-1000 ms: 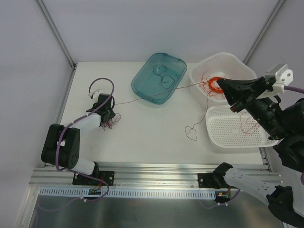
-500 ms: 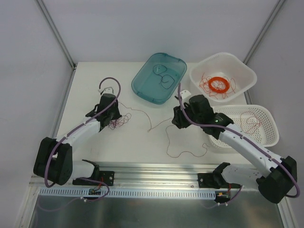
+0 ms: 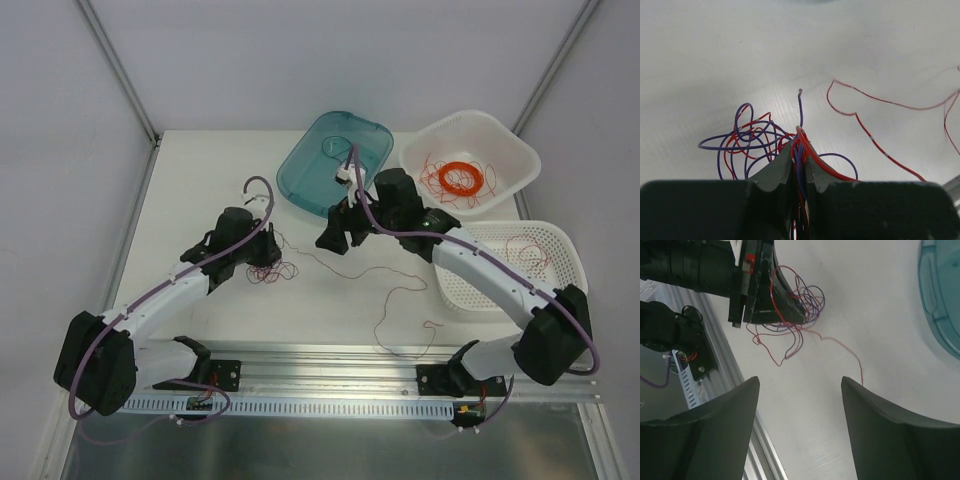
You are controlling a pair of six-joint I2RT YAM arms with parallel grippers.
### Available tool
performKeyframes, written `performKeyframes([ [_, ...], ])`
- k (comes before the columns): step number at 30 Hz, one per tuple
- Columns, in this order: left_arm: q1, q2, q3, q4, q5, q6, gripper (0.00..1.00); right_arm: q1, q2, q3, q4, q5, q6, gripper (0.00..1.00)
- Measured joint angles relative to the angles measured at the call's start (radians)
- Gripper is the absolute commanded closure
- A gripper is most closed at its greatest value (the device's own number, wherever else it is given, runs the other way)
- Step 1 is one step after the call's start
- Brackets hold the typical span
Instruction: Untangle the cables
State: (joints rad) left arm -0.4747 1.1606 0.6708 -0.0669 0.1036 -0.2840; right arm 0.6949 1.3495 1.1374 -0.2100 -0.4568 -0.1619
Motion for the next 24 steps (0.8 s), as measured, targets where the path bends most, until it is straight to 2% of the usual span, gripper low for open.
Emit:
performKeyframes([
  [12,-0.037,-0.032,0.0,-0.025,0.116,0.019,0.99,0.087,0.261,0.134,0.15,-0.194,0.024,0.33],
  [17,-0.044,-0.032,0.001,-0.029,0.127,0.019,0.99,0.097,0.32,0.158,0.19,-0.233,0.043,0.45],
  [18,-0.046,-0.032,0.002,-0.029,0.127,0.019,0.99,0.097,0.33,0.161,0.194,-0.24,0.046,0.49],
  [19,-0.048,-0.032,0.002,-0.029,0.128,0.019,0.99,0.097,0.34,0.164,0.197,-0.244,0.05,0.63],
  [20,-0.05,-0.032,0.002,-0.029,0.128,0.019,0.99,0.097,0.349,0.166,0.2,-0.249,0.048,0.71],
  [21,-0.05,-0.033,0.002,-0.03,0.129,0.019,0.98,0.097,0.356,0.166,0.203,-0.254,0.051,0.88],
  [22,-0.05,-0.034,0.002,-0.03,0.129,0.019,0.96,0.097,0.361,0.166,0.204,-0.259,0.055,0.95],
  [23,-0.05,-0.035,0.002,-0.03,0.128,0.019,0.88,0.097,0.364,0.167,0.204,-0.261,0.056,0.99],
  [24,-0.05,-0.035,0.002,-0.03,0.128,0.019,0.86,0.097,0.365,0.166,0.202,-0.263,0.059,0.99],
])
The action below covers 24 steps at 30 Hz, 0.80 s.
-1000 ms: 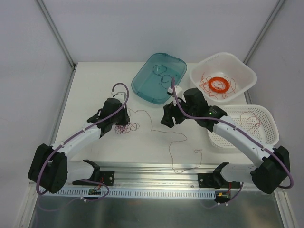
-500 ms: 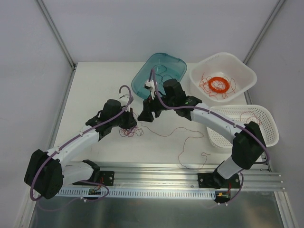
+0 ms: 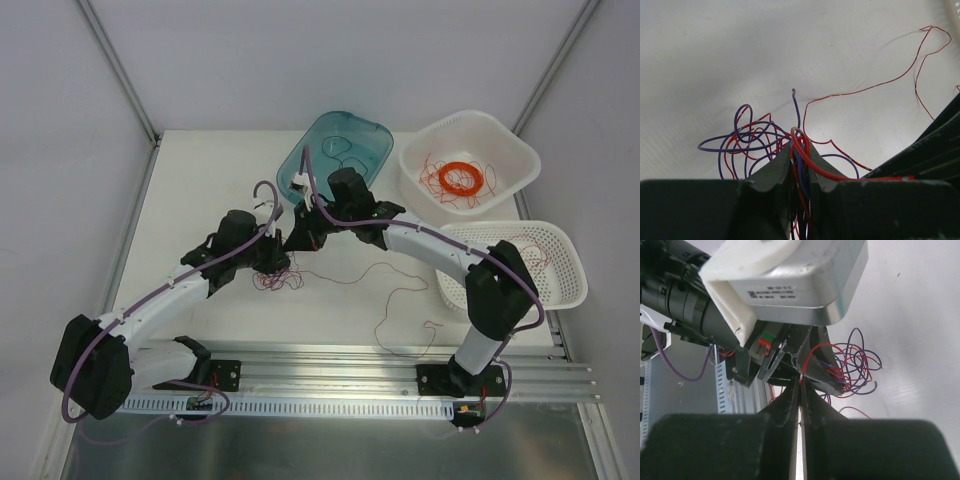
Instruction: Untangle the cables
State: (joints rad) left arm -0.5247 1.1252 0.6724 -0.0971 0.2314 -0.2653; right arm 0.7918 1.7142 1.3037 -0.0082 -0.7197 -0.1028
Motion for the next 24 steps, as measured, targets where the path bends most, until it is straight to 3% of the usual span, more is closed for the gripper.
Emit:
performKeyframes([
  [6,0.001,0.002,-0.005,0.003,-0.028,-0.006,0.64,-0.014,-0.014,0.005,-0.026,-0.002,-0.003,0.99],
  [24,0.0,0.166,-0.123,0.167,-0.188,-0.17,0.6,-0.114,-0.249,0.021,-0.203,0.048,-0.025,0.99],
])
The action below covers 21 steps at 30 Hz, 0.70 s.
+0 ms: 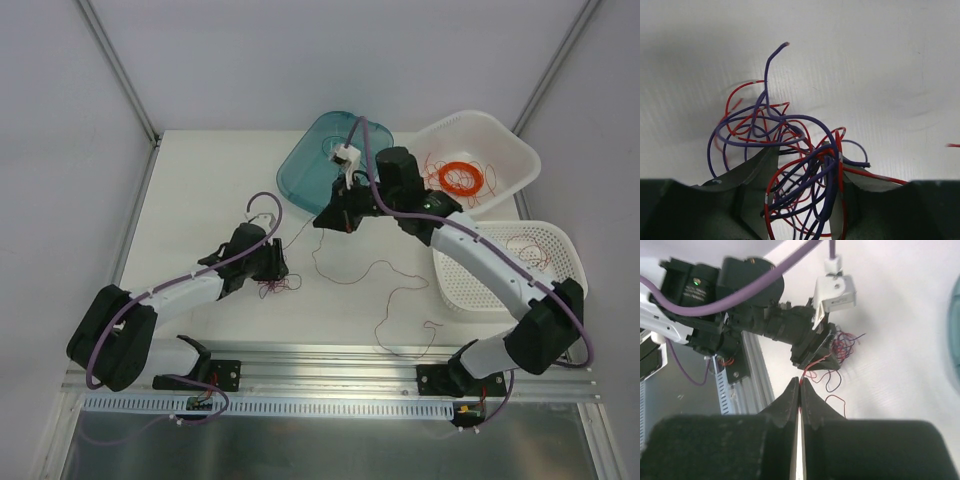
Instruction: Untangle the cables
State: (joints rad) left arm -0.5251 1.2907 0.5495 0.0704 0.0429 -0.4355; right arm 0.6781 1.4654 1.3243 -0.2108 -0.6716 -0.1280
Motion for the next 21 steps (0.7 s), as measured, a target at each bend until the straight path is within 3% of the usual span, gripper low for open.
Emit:
performKeyframes([
  [13,0.005,0.006,-0.006,-0.018,-0.174,-0.062,0.58,-0.163,-0.306,0.25,-0.133,0.067,-0.058,0.99],
  [21,0.089,0.045,0.024,-0.092,-0.212,-0.097,0.57,-0.21,-0.393,0.335,-0.139,0.102,-0.076,0.99],
])
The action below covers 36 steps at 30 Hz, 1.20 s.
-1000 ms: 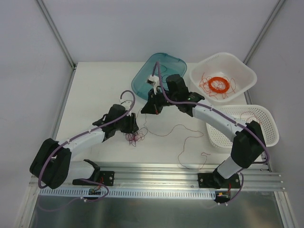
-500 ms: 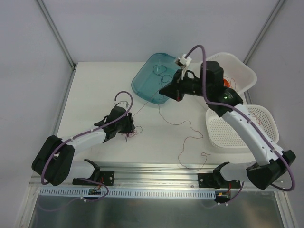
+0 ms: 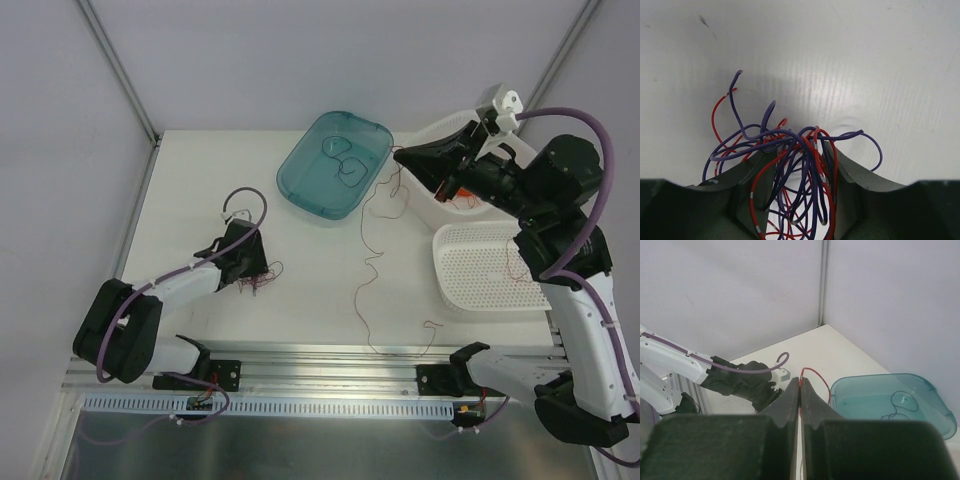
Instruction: Untangle the cables
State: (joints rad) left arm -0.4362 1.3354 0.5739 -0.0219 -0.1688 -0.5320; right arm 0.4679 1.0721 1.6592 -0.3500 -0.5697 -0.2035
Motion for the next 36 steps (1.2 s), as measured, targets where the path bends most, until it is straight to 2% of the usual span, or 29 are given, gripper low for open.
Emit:
performKeyframes([
  [5,0.073,0.0,0.024,-0.035,-0.001,-0.012,0.54,-0.01,-0.032,0.002,-0.006,0.034,-0.009,0.99],
  [10,0.096,-0.016,0.056,-0.066,-0.001,0.002,0.34,-0.011,-0.074,-0.103,0.007,0.037,0.002,0.99],
  [16,0.096,-0.13,0.093,-0.105,0.004,0.055,0.11,-0.011,-0.101,-0.388,0.013,0.06,0.057,0.99],
  [21,0.096,-0.277,0.11,-0.147,0.011,0.128,0.06,-0.007,-0.117,-0.634,-0.097,0.102,0.1,0.99],
  [27,0.096,-0.471,0.11,-0.18,0.05,0.209,0.05,0.004,-0.179,-0.814,-0.282,0.224,0.163,0.99],
  [32,0.096,-0.615,0.098,-0.203,0.068,0.264,0.02,0.004,-0.201,-0.958,-0.368,0.327,0.256,0.86],
  [36,0.096,-0.726,0.057,-0.214,0.08,0.299,0.01,0.008,-0.2,-1.036,-0.394,0.377,0.327,0.83],
])
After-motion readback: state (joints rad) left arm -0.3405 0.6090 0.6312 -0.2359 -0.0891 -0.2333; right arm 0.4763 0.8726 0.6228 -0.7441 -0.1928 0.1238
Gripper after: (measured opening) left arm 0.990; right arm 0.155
